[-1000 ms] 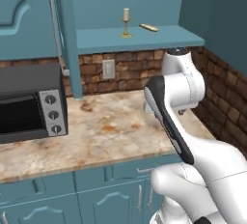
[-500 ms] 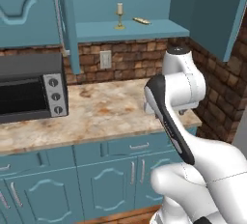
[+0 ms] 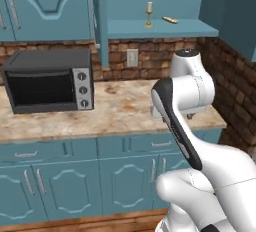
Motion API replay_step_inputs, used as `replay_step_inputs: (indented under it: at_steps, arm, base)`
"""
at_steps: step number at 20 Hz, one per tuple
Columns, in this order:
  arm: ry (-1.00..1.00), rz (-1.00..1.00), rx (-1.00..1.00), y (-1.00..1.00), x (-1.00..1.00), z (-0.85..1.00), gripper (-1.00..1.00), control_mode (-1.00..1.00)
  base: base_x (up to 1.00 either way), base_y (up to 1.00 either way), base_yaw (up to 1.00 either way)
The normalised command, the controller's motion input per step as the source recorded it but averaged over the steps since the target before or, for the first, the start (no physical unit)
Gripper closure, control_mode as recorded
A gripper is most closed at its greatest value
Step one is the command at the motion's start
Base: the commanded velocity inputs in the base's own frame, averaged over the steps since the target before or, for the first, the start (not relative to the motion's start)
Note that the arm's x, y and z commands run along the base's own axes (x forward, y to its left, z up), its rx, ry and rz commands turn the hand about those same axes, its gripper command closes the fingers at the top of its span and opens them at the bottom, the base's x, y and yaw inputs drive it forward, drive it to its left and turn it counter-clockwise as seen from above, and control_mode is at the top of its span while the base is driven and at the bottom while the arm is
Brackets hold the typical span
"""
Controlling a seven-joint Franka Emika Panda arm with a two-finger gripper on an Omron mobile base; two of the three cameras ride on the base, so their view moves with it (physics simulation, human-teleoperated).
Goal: Pick the jar and candle from the dining table and place them in the open cabinet. Close the cabinet after placing the objects.
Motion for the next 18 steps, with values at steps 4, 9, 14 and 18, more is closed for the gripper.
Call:
replay_step_inputs:
  at_steps: [4, 9, 14, 18]
  arm:
    - [0.00, 0.00, 0.00, 0.00, 0.00, 0.00, -1.00, 1.00]
    - [0.00, 0.00, 0.00, 0.00, 0.00, 0.00, -1.00, 1.00]
    - [0.00, 0.00, 0.00, 0.00, 0.00, 0.00, -1.00, 1.00]
    - [0.00, 0.00, 0.00, 0.00, 0.00, 0.00, -1.00, 1.00]
  base:
    - [-0.08, 0.34, 0.45]
    - [-0.13, 0.44, 0.45]
    - [-0.05, 0.36, 0.44]
    - [-0.04, 0.33, 0.43]
